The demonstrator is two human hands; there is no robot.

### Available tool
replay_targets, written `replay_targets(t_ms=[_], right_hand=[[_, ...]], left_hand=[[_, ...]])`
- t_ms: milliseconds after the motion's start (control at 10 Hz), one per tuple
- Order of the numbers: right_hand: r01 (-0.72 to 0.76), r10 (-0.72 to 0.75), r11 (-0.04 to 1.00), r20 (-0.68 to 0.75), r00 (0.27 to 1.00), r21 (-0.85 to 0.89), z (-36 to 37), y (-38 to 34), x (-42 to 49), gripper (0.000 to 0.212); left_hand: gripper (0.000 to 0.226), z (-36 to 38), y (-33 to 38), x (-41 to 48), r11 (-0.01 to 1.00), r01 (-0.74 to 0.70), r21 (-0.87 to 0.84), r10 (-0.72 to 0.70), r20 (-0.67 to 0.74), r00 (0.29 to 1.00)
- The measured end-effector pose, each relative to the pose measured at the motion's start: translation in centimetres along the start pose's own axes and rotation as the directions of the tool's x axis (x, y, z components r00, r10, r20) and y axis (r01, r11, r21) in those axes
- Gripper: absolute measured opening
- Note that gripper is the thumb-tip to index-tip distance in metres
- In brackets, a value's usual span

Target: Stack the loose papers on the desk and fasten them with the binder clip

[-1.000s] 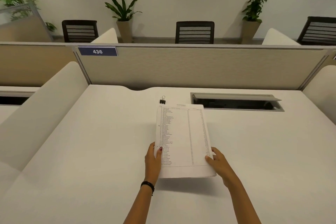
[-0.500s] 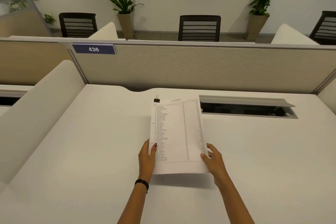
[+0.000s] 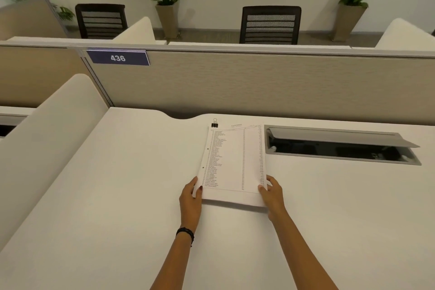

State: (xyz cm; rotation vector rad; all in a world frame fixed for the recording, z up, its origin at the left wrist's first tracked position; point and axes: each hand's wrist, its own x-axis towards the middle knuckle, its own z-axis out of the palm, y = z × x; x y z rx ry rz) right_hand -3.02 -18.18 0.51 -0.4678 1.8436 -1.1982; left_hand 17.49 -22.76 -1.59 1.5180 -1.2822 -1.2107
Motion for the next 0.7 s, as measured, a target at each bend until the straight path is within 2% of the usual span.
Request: replay_targets(t_ms=[200,300,500,600,700], right_hand=[[0.01,-0.01,1.0,-0.019,1.0,-0.008,1.4,-0.6,2.5,0.042],[0.033,-0.034,0.997,-0.019,0.999,-0.064,1.7,-1.1,3.0,0.04],[0.148,-0.126,0.952,0.098,0.987,-0.267,1.5,-2.2,3.2,0.042],[0.149,-0.1,0.917,0.148,0.984,-0.369,1.2,-2.7,3.5,0.047],[0.175,-0.145,0.891,0.104,0.984,-0.419,0.6,-3.2,3.7,0.047]], left_hand=[[0.041,0.9,0.8,1.7,0.993,-0.061,0.098,0.063,-0.022,0.998],[0.041,1.3,0.7,2.2,0.986,-0.066,0.152,0.072,-0.035,0.997],[0.042,1.6,1.3,2.5,0.968,-0.048,0.248,0.06,-0.041,0.997],[0.043,1.4,1.4,3.1,0.954,-0.069,0.292,0.072,0.001,0.997],[0.042,1.1,1.8,3.7,0.91,-0.074,0.408,0.073,0.019,0.997]])
